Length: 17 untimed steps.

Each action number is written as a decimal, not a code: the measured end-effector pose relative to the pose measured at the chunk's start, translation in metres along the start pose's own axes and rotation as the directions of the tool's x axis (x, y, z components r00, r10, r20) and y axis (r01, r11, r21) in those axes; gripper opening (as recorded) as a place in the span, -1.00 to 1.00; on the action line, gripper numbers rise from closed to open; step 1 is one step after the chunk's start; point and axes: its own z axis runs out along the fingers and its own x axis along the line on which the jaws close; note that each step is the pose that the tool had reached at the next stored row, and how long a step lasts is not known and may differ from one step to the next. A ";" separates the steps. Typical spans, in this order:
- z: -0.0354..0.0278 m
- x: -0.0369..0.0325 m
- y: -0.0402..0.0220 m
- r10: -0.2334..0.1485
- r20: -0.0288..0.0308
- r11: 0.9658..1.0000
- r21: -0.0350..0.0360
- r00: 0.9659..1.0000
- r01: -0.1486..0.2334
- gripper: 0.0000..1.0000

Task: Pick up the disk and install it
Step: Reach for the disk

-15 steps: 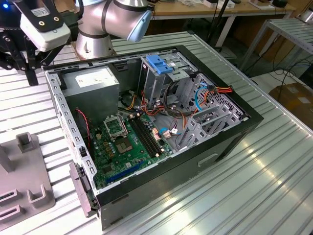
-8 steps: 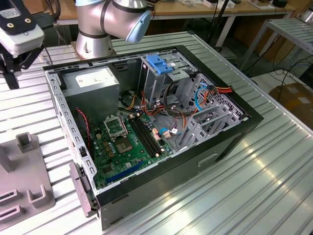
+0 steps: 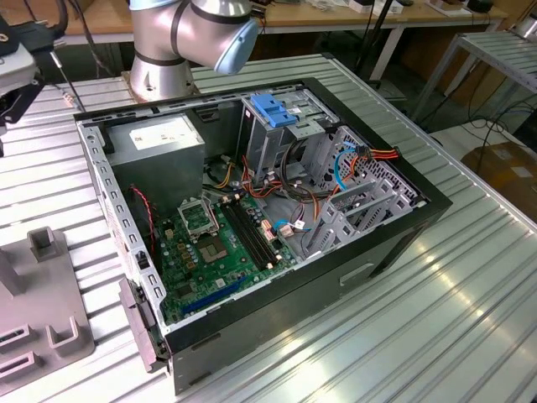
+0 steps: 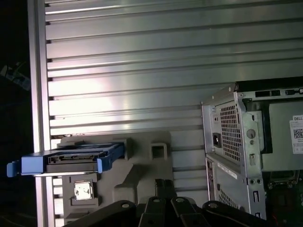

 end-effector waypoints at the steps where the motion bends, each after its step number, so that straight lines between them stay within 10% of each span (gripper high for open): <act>1: 0.0003 0.0030 0.0001 0.000 0.000 1.000 0.000 1.000 0.000 -0.80; 17: 0.0064 0.0640 0.0006 0.000 0.000 1.000 0.000 1.000 0.000 -0.80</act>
